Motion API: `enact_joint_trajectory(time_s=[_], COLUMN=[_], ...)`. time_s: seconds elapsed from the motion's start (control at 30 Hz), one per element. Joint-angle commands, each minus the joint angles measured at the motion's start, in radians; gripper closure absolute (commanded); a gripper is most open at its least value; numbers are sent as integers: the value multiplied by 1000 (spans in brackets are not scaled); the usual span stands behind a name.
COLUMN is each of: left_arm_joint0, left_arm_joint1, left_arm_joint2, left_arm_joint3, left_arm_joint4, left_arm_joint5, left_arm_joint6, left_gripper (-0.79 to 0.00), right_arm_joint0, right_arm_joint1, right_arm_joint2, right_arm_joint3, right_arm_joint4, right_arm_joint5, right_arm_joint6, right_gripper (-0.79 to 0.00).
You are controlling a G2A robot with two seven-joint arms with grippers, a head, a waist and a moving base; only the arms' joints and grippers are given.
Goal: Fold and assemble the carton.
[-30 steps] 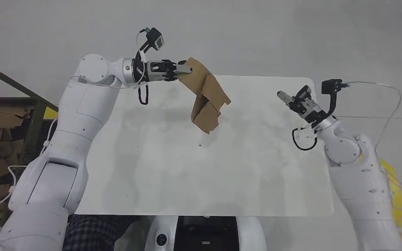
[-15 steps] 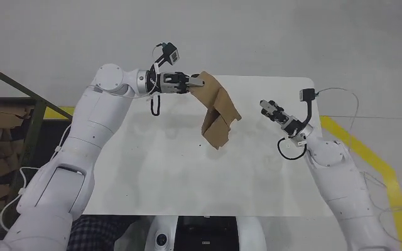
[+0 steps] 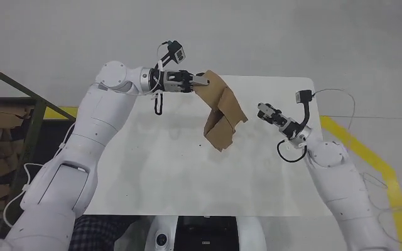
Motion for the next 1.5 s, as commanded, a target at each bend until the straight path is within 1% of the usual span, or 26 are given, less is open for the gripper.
enact_joint_trajectory(time_s=[0.0, 0.13, 0.2, 0.4, 0.63, 0.77, 0.9, 1.13, 1.47], left_arm_joint0=[-2, -6, -6, -5, -13, -15, -12, -14, -20], left_arm_joint1=[-4, -8, -11, -17, -25, -30, -32, -30, -22], left_arm_joint2=[2, 5, 5, 4, 4, 3, 3, -13, -40], left_arm_joint3=[2, 12, 21, 50, 55, 45, 46, 95, 161], left_arm_joint4=[-13, -14, -14, -22, -34, -41, -33, -16, 18], left_arm_joint5=[8, 7, 6, 5, 10, 11, 10, 4, -8], left_arm_joint6=[-8, -13, -12, -13, -19, -22, -22, -22, -32], left_gripper=[0, 0, 0, 0, 0, 0, 0, 0, 0], right_arm_joint0=[1, -1, -3, -9, -9, -6, -8, -16, -27], right_arm_joint1=[-6, -18, -20, -29, -33, -38, -43, -39, -33], right_arm_joint2=[-17, -48, -57, -78, -97, -108, -115, -85, -38], right_arm_joint3=[24, 40, 41, 23, -3, 9, -3, -44, -85], right_arm_joint4=[60, 176, 206, 316, 304, 273, 319, 403, 454], right_arm_joint5=[-3, -56, -76, -106, -111, -107, -107, -101, -90], right_arm_joint6=[14, 51, 78, 140, 184, 161, 164, 216, 262], right_gripper=[-785, -785, -785, -785, -785, -785, -785, -785, -785])
